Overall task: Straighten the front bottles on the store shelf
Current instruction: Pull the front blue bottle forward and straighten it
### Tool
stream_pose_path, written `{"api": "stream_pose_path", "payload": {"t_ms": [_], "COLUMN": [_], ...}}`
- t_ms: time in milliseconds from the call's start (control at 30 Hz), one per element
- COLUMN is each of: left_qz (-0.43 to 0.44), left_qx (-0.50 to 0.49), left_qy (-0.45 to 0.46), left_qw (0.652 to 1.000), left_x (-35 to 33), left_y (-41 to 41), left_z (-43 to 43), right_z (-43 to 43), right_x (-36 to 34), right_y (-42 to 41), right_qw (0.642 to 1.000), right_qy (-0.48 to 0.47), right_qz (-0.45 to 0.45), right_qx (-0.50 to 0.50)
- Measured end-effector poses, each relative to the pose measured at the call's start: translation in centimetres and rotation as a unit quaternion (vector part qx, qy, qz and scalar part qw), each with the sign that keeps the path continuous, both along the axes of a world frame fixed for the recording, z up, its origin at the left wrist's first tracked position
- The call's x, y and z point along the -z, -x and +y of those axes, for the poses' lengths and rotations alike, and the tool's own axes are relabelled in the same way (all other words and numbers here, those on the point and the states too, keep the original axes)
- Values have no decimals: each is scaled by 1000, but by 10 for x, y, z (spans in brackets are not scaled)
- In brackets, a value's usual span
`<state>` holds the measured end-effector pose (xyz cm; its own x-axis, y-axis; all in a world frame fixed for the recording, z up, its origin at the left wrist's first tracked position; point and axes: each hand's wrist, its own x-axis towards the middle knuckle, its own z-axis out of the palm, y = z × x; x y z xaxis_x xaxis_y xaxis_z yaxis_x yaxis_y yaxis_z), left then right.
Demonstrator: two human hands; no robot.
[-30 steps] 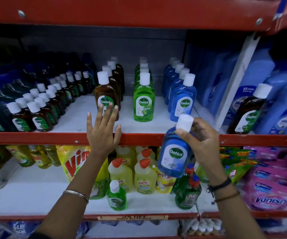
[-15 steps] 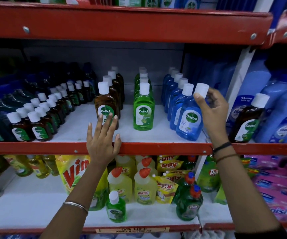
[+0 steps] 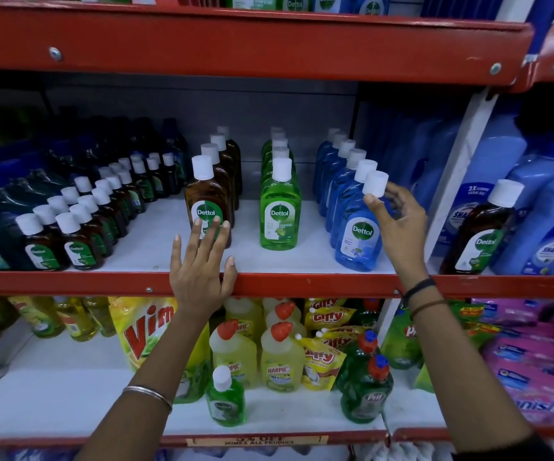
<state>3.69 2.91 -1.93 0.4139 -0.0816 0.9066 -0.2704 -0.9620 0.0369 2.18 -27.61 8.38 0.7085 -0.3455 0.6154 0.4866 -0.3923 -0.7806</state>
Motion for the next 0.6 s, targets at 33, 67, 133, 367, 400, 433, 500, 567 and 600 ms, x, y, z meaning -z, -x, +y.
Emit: {"api": "stream_pose_path", "payload": {"t_ms": [33, 67, 133, 367, 400, 433, 500, 567, 600], "left_qz": [2, 5, 13, 31, 30, 29, 28, 27, 25], "left_qx": [1, 5, 15, 20, 20, 19, 19, 20, 21], "left_qy": [-3, -8, -19, -29, -29, -29, -30, -29, -29], "left_qw": [1000, 1000, 1000, 999, 999, 999, 999, 999, 999], "left_x": [0, -1, -1, 4, 4, 4, 5, 6, 6], "left_y": [0, 1, 2, 6, 6, 5, 5, 3, 3], "left_z": [0, 1, 3, 20, 20, 20, 19, 20, 20], "right_z": [3, 6, 15, 76, 88, 100, 123, 143, 151], "right_x": [2, 4, 12, 86, 100, 114, 144, 174, 188], "right_y": [6, 13, 32, 91, 97, 102, 107, 105, 102], "right_qw": [1000, 1000, 997, 997, 996, 993, 982, 960, 945], "right_qy": [0, -1, -6, 14, 16, 19, 37, 77, 102], "right_qz": [-7, -21, -62, -39, -14, 13, 75, 148, 185], "right_qx": [6, 17, 43, -59, -90, -119, -171, -224, -251]}}
